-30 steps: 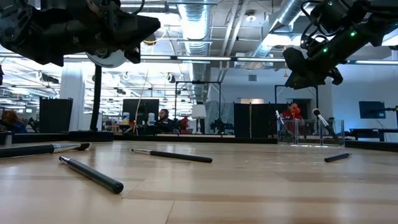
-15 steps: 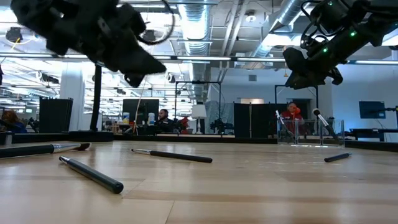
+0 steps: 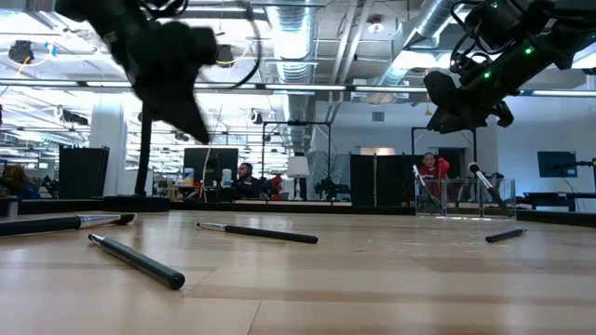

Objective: Sort items
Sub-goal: Put the powder brush into the transparent organizer

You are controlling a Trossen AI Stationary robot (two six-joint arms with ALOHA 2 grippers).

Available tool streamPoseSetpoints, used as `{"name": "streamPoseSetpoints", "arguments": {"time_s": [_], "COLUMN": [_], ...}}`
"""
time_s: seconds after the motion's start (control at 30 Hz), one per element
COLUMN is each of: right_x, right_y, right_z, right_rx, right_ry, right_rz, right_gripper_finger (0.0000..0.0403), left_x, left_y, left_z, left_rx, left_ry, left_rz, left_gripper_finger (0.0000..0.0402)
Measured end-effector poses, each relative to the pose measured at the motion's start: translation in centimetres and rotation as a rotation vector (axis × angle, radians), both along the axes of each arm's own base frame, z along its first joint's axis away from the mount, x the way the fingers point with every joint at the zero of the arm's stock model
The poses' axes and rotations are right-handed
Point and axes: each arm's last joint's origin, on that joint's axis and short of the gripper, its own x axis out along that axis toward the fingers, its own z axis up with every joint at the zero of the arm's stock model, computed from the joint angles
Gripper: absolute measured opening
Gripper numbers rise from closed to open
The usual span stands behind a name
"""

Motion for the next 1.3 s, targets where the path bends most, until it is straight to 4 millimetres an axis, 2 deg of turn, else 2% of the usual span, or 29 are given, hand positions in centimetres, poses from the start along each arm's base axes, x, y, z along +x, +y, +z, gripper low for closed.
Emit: {"name": "streamPoseSetpoints", "arguments": {"time_s": [0.2, 0.43, 0.67, 0.9, 1.17, 1.3], "right_x": [0.0, 0.0, 0.0, 0.0, 0.0, 0.0], "right_y": [0.0, 0.0, 0.0, 0.0, 0.0, 0.0], "right_z": [0.0, 0.0, 0.0, 0.0, 0.0, 0.0], "right_rx": [0.001, 0.001, 0.001, 0.001, 0.001, 0.001], "right_ry": [0.001, 0.002, 0.002, 0.002, 0.002, 0.002], "right_rz": [0.0, 0.0, 0.0, 0.0, 0.0, 0.0], "right_gripper_finger": [0.0145, 0.0142, 0.0139, 0.0141, 0.0137, 0.0139], "left_x": [-2.5, -3.0, -3.2, -3.3, -4.1, -3.2], "left_y": [0.3, 0.1, 0.0, -0.2, -0.1, -0.3], "left_z": [-0.4, -1.4, -2.2, -3.1, -4.3, -4.2], "left_rx": [-0.19, -0.312, -0.335, -0.443, -0.499, -0.545], "left_ry": [0.166, 0.271, 0.353, 0.418, 0.422, 0.335], "left_rz": [0.282, 0.43, 0.479, 0.566, 0.685, 0.662], "left_gripper_finger": [0.0108, 0.0109, 0.0119, 0.0171, 0.0223, 0.0227]}}
